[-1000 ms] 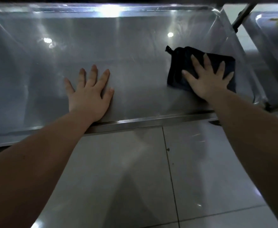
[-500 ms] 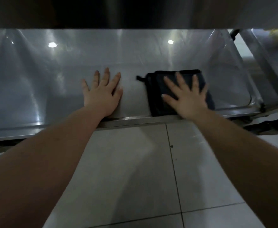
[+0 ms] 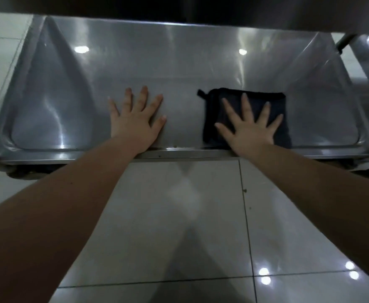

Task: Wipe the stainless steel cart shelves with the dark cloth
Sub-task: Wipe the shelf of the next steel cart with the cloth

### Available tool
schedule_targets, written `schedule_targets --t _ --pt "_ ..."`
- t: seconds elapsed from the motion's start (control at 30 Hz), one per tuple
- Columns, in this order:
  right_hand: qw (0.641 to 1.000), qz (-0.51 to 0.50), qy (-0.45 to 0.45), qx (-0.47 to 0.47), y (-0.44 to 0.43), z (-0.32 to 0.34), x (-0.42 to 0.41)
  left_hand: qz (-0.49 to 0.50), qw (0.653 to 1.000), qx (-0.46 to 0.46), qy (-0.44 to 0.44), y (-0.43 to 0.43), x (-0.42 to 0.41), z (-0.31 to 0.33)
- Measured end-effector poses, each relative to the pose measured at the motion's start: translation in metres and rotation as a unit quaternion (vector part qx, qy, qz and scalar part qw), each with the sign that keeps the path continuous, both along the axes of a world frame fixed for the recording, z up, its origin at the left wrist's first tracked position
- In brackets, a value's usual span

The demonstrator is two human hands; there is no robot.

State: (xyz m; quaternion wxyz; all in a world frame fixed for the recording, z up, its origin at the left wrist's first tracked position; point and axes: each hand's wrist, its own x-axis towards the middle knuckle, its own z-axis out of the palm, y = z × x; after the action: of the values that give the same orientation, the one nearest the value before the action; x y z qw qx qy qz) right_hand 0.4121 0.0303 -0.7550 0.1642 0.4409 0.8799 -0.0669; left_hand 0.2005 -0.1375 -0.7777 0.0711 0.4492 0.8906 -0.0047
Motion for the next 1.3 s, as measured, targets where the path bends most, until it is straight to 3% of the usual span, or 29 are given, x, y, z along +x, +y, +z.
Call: schedule_targets --t 0.2,0.33,0.53,0.67,0.8,0.9,1.03,1.13,1.2,1.3 --pt "0.998 0.037 0.032 -0.027 -0.075 -0.003 -0.072 -0.006 0.999 0.038 -0.031 -0.005 -0.004 0.004" --pt "0.999 0.025 0.015 -0.019 -0.042 -0.001 -0.043 -0.004 1.0 -0.006 -0.011 -0.023 -0.029 0.005" --pt "0.998 -0.058 -0.021 -0.006 0.015 0.005 0.019 0.016 1.0 0.01 -0.025 -0.04 -0.042 0.002" --pt "0.995 -0.094 -0.003 0.008 0.003 0.003 0.007 0.025 0.999 0.005 -0.028 -0.037 -0.039 0.002" --pt "0.999 -0.018 0.031 0.004 -0.058 0.001 -0.059 0.027 0.998 0.023 -0.053 -0.041 -0.042 0.005" --pt "0.997 0.052 0.038 -0.036 -0.118 0.001 -0.115 0.033 0.987 0.121 -0.103 -0.046 -0.043 0.011" --pt "0.992 0.075 0.073 -0.067 -0.111 0.012 -0.124 0.025 0.979 0.178 -0.099 -0.042 -0.033 0.022" --pt "0.99 -0.012 0.14 -0.014 -0.068 0.015 -0.083 -0.054 0.986 0.147 -0.061 -0.018 -0.006 0.029" --pt "0.99 -0.048 0.131 -0.036 -0.051 0.007 -0.056 -0.093 0.991 0.079 -0.055 0.001 0.021 0.027" --pt "0.994 -0.026 0.102 -0.031 -0.05 -0.007 -0.041 -0.05 0.997 0.011 -0.06 0.009 0.046 0.016"
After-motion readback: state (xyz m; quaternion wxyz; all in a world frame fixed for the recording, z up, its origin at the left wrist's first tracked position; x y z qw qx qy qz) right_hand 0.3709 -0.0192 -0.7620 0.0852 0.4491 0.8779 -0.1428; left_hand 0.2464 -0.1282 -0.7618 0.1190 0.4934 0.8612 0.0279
